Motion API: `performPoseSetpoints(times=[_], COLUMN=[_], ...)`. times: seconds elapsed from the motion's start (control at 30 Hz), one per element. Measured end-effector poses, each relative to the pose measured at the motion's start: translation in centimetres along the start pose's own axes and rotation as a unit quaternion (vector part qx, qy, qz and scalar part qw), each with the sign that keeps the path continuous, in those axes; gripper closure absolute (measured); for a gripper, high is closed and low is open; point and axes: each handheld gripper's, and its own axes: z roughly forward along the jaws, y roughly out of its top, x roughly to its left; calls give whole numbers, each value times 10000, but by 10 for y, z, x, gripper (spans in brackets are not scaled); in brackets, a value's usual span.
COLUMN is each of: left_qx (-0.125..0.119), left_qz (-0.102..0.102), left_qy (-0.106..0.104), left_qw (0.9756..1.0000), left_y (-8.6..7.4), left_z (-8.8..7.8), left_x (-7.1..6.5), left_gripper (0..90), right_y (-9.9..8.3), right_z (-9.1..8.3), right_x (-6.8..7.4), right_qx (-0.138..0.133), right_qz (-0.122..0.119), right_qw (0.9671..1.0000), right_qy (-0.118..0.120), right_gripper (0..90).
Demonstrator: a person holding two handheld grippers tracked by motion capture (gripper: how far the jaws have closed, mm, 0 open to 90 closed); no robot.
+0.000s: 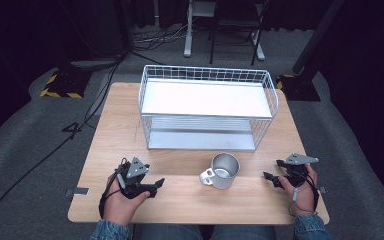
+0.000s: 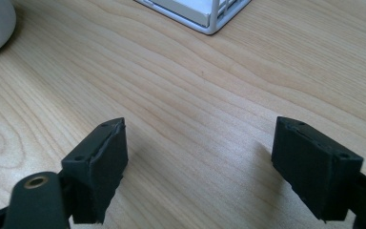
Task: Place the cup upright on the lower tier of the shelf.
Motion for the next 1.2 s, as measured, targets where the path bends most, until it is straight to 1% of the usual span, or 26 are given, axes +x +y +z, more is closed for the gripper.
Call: performPoseSetpoints(times=[0.03, 0.07, 0.1, 0.17, 0.27, 0.3, 0.37, 0.4, 0.43, 0.47, 0.53, 0.67, 0.73, 0.83, 0.9, 0.93, 1.03, 1.1, 1.13, 1.2], left_qx=[-10, -27, -44, -82, -152, -156, -222, -255, -262, -283, -288, -288, -325, -294, -270, -229, -248, -268, -297, -361], left_qz=[51, 84, 58, 164, 186, 238, 201, 219, 193, 201, 293, 479, 497, 532, 542, 571, 506, 508, 475, 453], left_qy=[-20, -101, -137, -211, -381, -399, -583, -632, -696, -754, -841, -954, -1063, -1177, -1197, -1161, -1194, -1165, -1179, -1194], left_qw=[10000, 9999, 9999, 9996, 9990, 9988, 9979, 9974, 9970, 9966, 9956, 9939, 9926, 9912, 9910, 9913, 9912, 9915, 9914, 9912], left_y=[2, 4, 5, 8, 12, 13, 14, 15, 15, 16, 19, 23, 26, 28, 28, 29, 30, 31, 31, 32], left_z=[0, 1, 1, 2, 4, 5, 8, 10, 11, 13, 19, 30, 37, 47, 54, 60, 69, 73, 75, 77], left_x=[-2, -5, -7, -13, -22, -23, -30, -32, -34, -37, -44, -55, -59, -63, -64, -65, -65, -66, -67, -68], left_gripper=[283, 284, 287, 291, 299, 301, 303, 304, 305, 306, 303, 303, 303, 300, 298, 297, 306, 327, 338, 383], right_y=[0, 0, 0, 0, 0, 0, 0, 0, 0, 0, 0, 0, 0, 0, 0, 0, 0, 0, 0, 0], right_z=[0, 0, 0, 0, 0, 0, 0, 0, 0, 0, 0, 0, 0, 0, 0, 0, 0, 0, 0, 0], right_x=[0, 0, 0, 0, 0, 0, 0, 0, 0, 0, 0, 0, 0, 0, 0, 0, 0, 0, 0, 0], right_qx=[0, 0, 0, 0, 1, 1, 1, 1, 1, 2, 1, 5, -2, 5, 4, 5, -2, -5, -1, 0], right_qz=[0, -1, -2, -3, -2, 0, 1, 1, 1, 0, -4, -11, -15, -18, -17, -17, -16, -21, -23, -24], right_qw=[10000, 10000, 10000, 10000, 10000, 10000, 10000, 10000, 10000, 10000, 10000, 10000, 10000, 10000, 10000, 10000, 10000, 10000, 10000, 10000], right_qy=[1, 0, -2, -1, -1, 1, 0, 0, 0, -1, -1, -3, -3, 9, 8, 8, 10, 20, 16, 17], right_gripper=[200, 199, 200, 200, 200, 200, 200, 200, 200, 200, 200, 201, 201, 201, 201, 201, 201, 201, 201, 201])
